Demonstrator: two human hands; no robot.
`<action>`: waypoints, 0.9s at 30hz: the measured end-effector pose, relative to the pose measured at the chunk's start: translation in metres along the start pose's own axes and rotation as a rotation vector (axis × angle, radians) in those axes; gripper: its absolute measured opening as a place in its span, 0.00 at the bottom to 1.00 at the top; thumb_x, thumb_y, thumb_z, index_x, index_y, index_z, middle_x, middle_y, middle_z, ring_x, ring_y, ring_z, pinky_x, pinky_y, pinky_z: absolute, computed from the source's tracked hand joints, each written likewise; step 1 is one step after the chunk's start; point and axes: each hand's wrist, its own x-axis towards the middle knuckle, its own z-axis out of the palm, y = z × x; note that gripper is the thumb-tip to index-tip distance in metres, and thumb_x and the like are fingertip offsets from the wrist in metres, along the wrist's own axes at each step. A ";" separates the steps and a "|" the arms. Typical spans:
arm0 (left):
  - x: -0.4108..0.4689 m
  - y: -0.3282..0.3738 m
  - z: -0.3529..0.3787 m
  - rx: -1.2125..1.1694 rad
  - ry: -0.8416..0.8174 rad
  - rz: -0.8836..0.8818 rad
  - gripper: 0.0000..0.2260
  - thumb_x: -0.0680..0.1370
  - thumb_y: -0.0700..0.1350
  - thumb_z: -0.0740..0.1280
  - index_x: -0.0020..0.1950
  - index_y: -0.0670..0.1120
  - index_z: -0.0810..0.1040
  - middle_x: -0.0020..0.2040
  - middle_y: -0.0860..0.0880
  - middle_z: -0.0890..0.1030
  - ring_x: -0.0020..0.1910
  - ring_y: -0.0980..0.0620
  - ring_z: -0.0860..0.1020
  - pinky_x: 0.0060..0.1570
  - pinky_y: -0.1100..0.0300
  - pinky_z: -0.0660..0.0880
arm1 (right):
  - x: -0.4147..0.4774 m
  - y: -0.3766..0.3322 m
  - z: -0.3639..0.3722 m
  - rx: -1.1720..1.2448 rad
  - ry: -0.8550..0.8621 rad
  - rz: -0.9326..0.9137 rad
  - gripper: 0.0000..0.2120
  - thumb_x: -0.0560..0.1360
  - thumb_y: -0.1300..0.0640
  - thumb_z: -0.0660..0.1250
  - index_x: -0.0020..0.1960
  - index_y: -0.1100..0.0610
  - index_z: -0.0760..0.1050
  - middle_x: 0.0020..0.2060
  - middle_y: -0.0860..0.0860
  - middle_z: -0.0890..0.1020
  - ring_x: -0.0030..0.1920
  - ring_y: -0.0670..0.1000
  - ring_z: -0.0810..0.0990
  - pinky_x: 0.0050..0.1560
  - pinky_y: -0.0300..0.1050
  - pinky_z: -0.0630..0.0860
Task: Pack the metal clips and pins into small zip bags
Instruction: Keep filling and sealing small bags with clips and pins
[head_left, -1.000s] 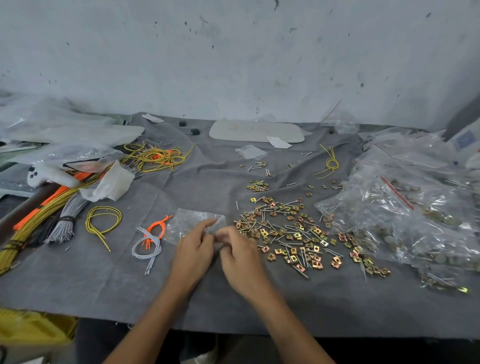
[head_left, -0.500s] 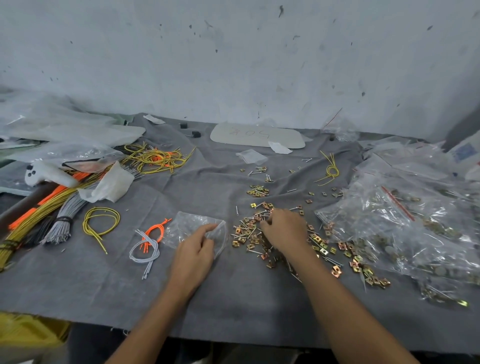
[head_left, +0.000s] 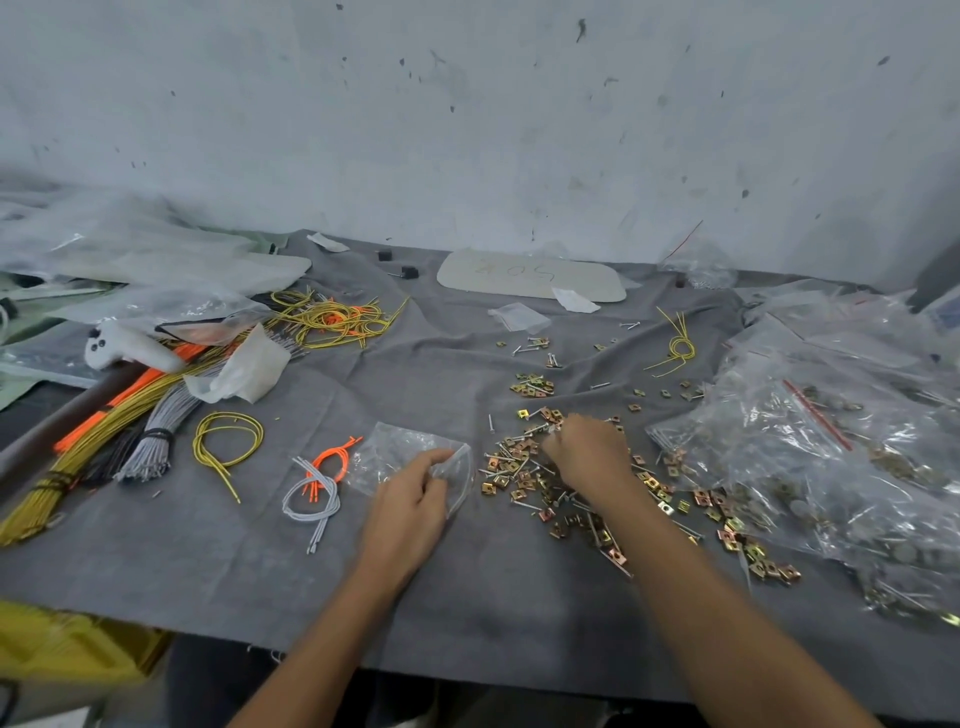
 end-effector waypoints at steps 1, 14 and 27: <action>0.000 -0.001 0.000 -0.001 -0.003 -0.003 0.21 0.73 0.48 0.57 0.61 0.57 0.80 0.36 0.56 0.81 0.38 0.58 0.78 0.46 0.53 0.76 | -0.004 0.002 -0.002 0.090 0.061 0.002 0.11 0.81 0.52 0.59 0.48 0.60 0.72 0.48 0.58 0.82 0.47 0.59 0.78 0.44 0.50 0.69; -0.001 0.003 0.001 -0.053 0.005 -0.026 0.19 0.73 0.48 0.57 0.60 0.60 0.78 0.35 0.54 0.82 0.36 0.57 0.78 0.48 0.48 0.78 | -0.082 -0.066 0.040 0.553 0.092 -0.264 0.05 0.80 0.55 0.63 0.48 0.55 0.74 0.46 0.53 0.81 0.49 0.56 0.77 0.48 0.49 0.69; -0.002 0.001 0.001 -0.072 0.005 -0.037 0.19 0.72 0.47 0.56 0.58 0.62 0.77 0.36 0.54 0.82 0.39 0.55 0.80 0.50 0.49 0.79 | -0.095 -0.068 0.055 0.549 0.297 -0.389 0.08 0.82 0.54 0.62 0.55 0.55 0.79 0.49 0.51 0.79 0.50 0.53 0.76 0.49 0.48 0.72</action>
